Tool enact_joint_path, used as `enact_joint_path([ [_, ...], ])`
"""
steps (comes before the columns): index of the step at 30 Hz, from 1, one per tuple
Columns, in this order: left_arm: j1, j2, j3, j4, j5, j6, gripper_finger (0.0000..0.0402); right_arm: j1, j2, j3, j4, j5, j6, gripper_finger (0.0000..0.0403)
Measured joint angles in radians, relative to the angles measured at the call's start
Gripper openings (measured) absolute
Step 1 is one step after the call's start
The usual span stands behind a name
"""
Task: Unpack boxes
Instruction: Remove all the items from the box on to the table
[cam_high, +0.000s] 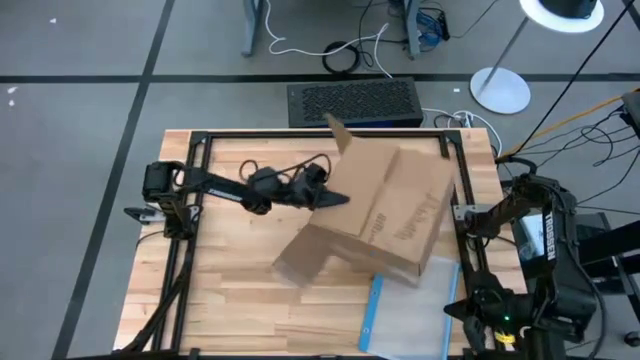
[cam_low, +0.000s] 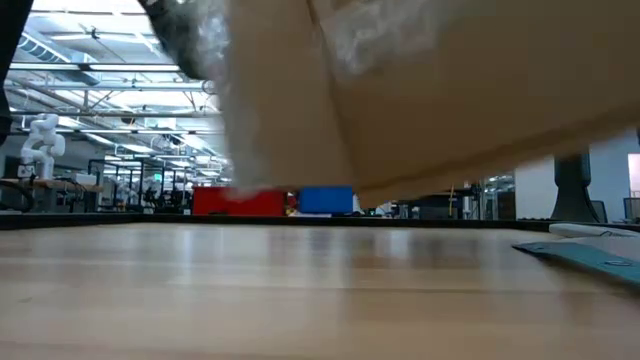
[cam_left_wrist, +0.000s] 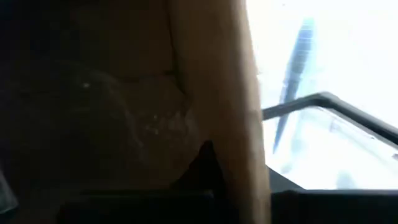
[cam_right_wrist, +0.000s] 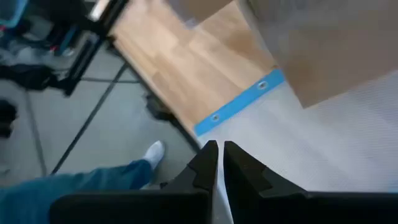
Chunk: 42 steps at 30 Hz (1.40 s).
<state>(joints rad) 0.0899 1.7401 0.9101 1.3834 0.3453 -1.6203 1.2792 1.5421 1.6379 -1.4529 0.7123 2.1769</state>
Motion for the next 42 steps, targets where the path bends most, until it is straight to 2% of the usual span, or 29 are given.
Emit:
enact_joint_path([
  [6, -0.013, -0.008, -0.031, 0.179, -0.094, 0.016, 0.0008, -0.112, 0.0, 0.0, -0.07, -0.144, 0.006, 0.0018],
  [12, -0.013, -0.015, -0.032, 0.177, -0.063, 0.03, 0.0008, -0.171, -0.001, -0.043, -0.103, -0.264, 0.022, 0.0018],
  [20, -0.02, -0.061, -0.031, 0.178, 0.06, -0.015, 0.0008, -0.179, -0.001, -0.168, 0.046, -0.276, 0.03, 0.0018],
  [25, -0.001, -0.1, -0.034, 0.179, 0.092, -0.031, 0.0008, -0.163, 0.0, -0.258, 0.166, -0.268, 0.029, 0.0018],
  [32, 0.011, -0.121, -0.035, 0.178, 0.131, -0.095, 0.0008, -0.147, 0.0, -0.327, 0.16, -0.276, 0.029, 0.0018],
  [35, 0.016, -0.139, -0.035, 0.178, 0.15, -0.124, 0.0008, -0.138, 0.0, -0.376, 0.176, -0.351, 0.033, 0.0018],
  [37, 0.014, -0.146, -0.035, 0.179, 0.155, -0.138, 0.0008, -0.137, 0.0, -0.41, 0.206, -0.354, 0.033, 0.0018],
  [42, 0.011, -0.158, -0.035, 0.178, 0.159, -0.152, 0.0008, -0.182, 0.0, -0.461, 0.229, -0.354, 0.028, 0.0018],
])
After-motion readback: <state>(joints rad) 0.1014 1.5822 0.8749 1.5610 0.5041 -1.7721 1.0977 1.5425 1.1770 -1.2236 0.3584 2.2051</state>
